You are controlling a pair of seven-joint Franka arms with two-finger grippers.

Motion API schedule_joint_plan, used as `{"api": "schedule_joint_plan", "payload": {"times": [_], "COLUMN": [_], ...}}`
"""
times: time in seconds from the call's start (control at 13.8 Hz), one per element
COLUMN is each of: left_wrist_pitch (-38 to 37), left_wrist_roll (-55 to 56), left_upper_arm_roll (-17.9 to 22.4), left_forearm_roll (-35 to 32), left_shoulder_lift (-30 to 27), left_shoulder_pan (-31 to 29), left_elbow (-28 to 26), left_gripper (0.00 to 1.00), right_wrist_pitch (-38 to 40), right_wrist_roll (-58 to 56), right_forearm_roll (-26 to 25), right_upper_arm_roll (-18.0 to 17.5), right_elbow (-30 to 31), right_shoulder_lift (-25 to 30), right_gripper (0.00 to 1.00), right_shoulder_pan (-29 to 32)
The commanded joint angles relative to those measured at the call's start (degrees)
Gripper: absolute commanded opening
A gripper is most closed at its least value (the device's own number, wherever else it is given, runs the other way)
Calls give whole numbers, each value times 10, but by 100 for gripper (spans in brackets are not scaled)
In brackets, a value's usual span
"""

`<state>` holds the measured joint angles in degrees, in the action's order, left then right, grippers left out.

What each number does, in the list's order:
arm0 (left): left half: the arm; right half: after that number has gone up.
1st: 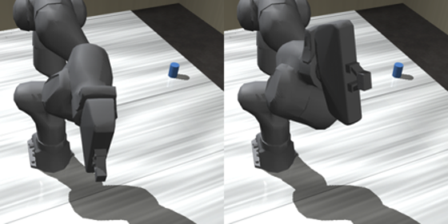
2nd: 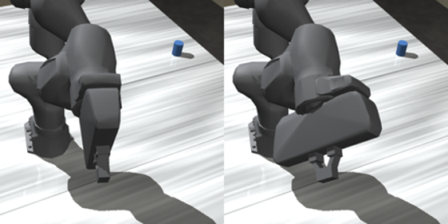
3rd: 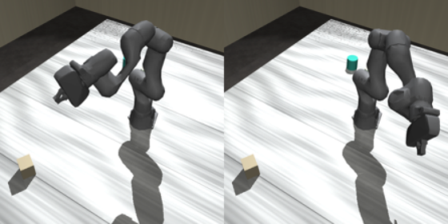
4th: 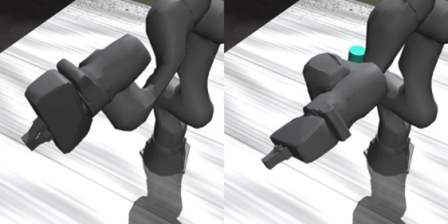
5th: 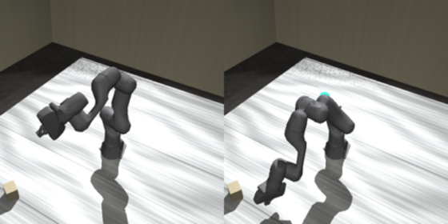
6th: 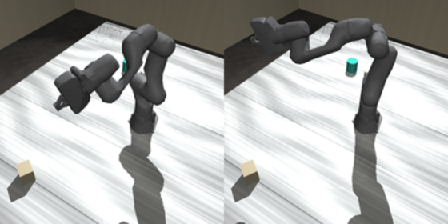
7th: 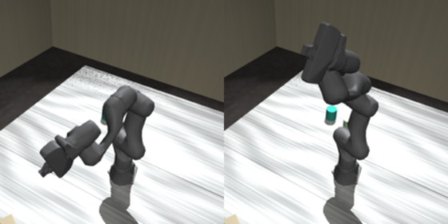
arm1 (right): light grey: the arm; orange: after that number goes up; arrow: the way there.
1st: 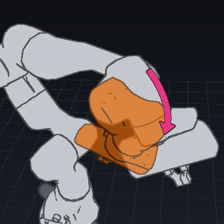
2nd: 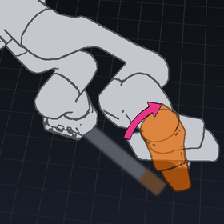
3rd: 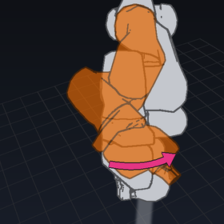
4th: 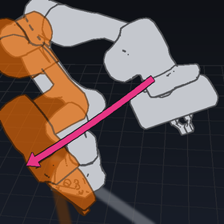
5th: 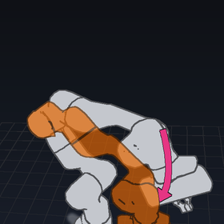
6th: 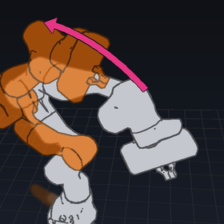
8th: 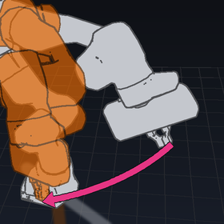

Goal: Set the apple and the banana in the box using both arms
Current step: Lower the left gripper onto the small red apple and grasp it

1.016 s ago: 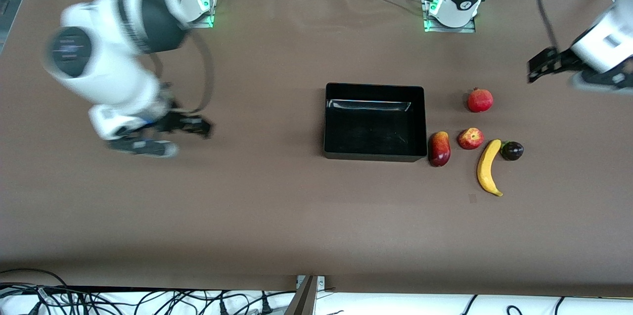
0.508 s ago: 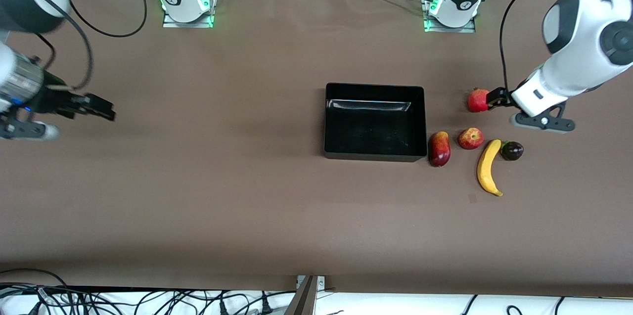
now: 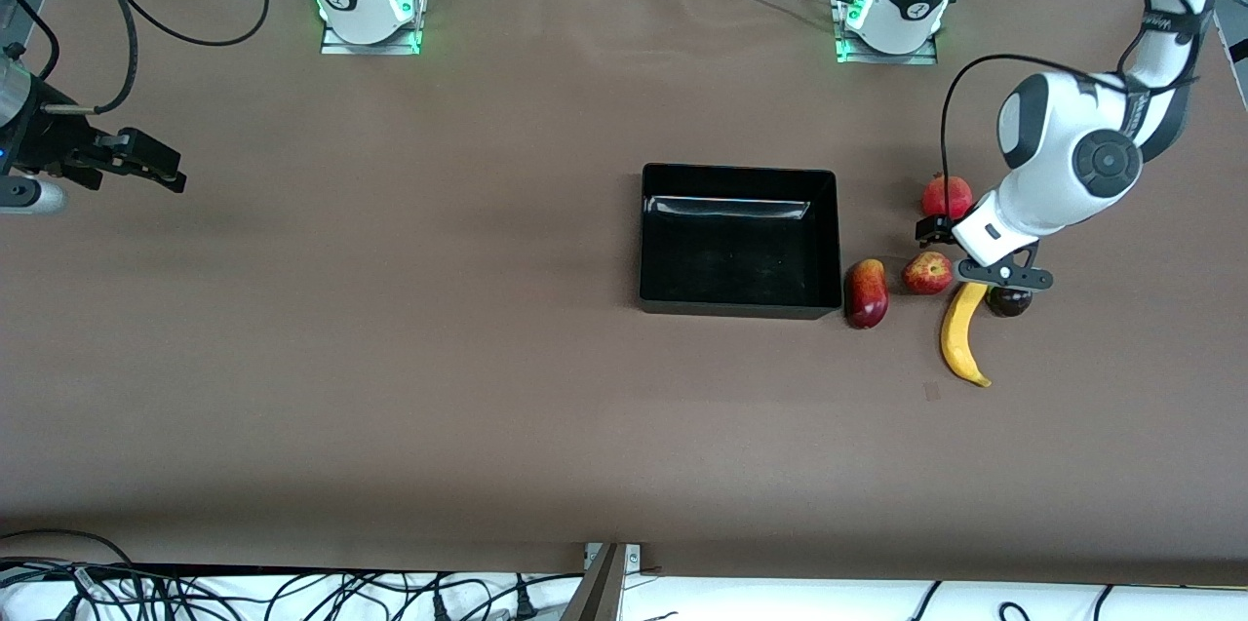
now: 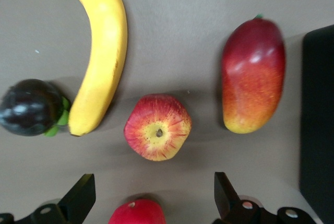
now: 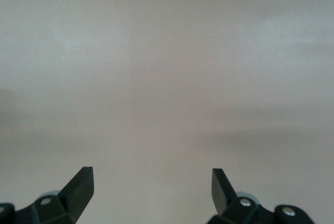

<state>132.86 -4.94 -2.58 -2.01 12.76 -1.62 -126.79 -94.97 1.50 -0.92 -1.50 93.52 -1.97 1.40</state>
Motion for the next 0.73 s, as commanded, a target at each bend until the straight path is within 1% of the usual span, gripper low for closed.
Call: {"api": "schedule_joint_plan", "payload": {"times": [0.0,0.07,0.22,0.29,0.44,0.65], "left_wrist_pitch": [21,28,64,77,100,119], "left_wrist_roll": [2,2,2,2,3,3], "left_upper_arm_roll": [0,4,4,4,4,4], "left_forearm_roll": [-6,-6,-6,-5,-5,-5], "left_shoulder_lift": [21,32,55,65,77,93], "left_shoulder_pan": [-2,-2,-2,-2,-2,-1], "left_elbow": [2,3,3,7,8,8], "left_gripper": [100,100,100,100,100,100], "right_wrist_pitch": [-22,-22,14,14,8,8], "right_wrist_roll": [-3,-1,1,2,3,3], "right_forearm_roll": [7,10,7,0,4,7], "right_upper_arm_roll": [-22,-22,-21,-18,-19,-18], "right_elbow": [32,35,37,30,17,18], "right_shoulder_lift": [30,29,21,12,6,6], "right_gripper": [100,100,100,100,100,100], "right_shoulder_pan": [33,32,11,0,-2,-1]}}
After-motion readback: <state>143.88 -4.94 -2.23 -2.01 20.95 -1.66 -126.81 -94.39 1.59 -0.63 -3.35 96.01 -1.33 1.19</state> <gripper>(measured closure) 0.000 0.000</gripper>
